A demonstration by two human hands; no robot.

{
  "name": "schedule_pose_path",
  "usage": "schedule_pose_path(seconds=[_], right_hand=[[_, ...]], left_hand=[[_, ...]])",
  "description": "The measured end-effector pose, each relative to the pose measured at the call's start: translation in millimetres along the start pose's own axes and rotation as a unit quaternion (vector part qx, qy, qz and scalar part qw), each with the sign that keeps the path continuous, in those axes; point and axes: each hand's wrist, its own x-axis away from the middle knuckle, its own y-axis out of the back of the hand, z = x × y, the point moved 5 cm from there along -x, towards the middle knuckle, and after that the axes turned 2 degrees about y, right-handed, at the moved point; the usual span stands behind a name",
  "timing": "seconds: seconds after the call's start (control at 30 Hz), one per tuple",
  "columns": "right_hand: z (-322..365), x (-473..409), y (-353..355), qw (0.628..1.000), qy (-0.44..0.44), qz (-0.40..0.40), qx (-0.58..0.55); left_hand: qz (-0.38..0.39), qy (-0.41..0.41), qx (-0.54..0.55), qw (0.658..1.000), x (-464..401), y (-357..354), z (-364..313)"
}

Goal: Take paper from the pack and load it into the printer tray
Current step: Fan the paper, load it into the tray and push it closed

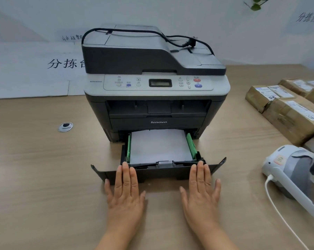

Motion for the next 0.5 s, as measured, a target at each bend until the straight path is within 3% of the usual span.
schedule_pose_path(seconds=[0.5], right_hand=[[2,-74,-31,1.0,0.014,0.01,0.011]], left_hand=[[-0.006,0.009,-0.013,1.0,-73,-32,10]])
